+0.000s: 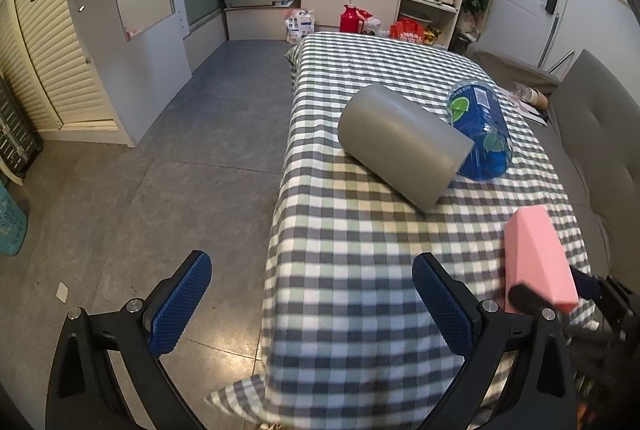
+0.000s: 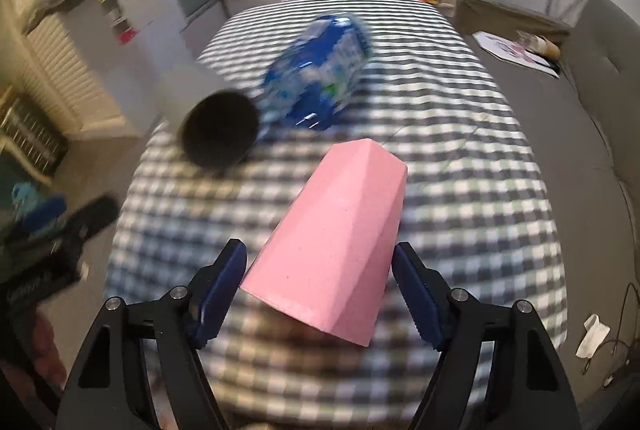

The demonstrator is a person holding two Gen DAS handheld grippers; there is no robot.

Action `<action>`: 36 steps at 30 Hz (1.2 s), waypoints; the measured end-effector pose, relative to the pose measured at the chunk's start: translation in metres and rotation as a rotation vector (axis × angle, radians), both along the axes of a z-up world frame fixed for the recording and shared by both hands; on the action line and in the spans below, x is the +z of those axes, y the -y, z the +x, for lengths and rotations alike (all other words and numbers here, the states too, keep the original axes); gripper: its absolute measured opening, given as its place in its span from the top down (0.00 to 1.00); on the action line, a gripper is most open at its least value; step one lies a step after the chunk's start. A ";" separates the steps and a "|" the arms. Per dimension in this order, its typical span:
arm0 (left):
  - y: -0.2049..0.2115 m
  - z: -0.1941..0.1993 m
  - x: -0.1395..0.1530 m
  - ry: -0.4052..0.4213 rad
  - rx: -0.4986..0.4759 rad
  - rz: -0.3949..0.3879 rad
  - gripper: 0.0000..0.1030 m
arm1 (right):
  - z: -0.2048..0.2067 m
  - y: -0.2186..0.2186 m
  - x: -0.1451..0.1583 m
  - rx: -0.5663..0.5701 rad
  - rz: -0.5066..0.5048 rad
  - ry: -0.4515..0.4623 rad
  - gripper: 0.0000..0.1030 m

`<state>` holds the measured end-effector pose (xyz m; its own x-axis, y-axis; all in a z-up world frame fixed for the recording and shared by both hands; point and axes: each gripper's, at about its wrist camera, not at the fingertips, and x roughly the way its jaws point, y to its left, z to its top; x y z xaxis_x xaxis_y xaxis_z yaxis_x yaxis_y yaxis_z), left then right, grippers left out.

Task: Flip cup upside down
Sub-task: 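Close the right gripper on the pink cup and lift it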

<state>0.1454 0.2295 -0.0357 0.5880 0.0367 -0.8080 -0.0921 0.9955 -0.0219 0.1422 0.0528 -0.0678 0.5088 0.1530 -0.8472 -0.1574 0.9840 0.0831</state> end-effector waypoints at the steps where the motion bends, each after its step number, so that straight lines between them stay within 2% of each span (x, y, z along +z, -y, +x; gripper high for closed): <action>1: -0.001 -0.003 0.002 0.001 0.000 0.003 0.00 | -0.007 -0.004 0.001 0.024 -0.021 0.007 0.28; 4: 0.000 -0.013 0.005 0.006 0.007 0.011 0.00 | -0.024 -0.010 0.002 0.072 -0.056 0.017 0.28; 13: 0.012 -0.023 0.014 -0.003 -0.006 0.040 0.00 | -0.029 0.002 -0.001 0.056 -0.032 0.010 0.28; 15: 0.018 -0.022 0.017 -0.005 -0.012 0.058 0.00 | -0.029 0.007 0.003 0.055 0.002 0.007 0.28; 18: 0.028 -0.022 0.019 -0.001 -0.023 0.086 0.00 | -0.032 0.013 0.012 0.048 0.021 0.028 0.21; 24: 0.052 -0.017 0.029 -0.005 -0.053 0.105 0.00 | -0.041 0.034 0.039 0.036 0.062 0.089 0.16; 28: 0.081 -0.012 0.036 -0.001 -0.112 0.125 0.00 | -0.043 0.058 0.052 -0.013 0.008 0.124 0.16; 30: 0.094 -0.010 0.037 -0.003 -0.137 0.132 0.00 | -0.042 0.073 0.056 -0.057 -0.056 0.139 0.15; 36: 0.143 0.003 0.033 -0.066 -0.246 0.083 0.00 | -0.036 0.117 0.054 -0.146 -0.114 0.158 0.15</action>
<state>0.1483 0.0860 -0.0028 0.5332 -0.0334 -0.8453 0.1547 0.9862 0.0586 0.1059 -0.0639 -0.0136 0.6460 -0.0240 -0.7629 -0.0149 0.9989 -0.0440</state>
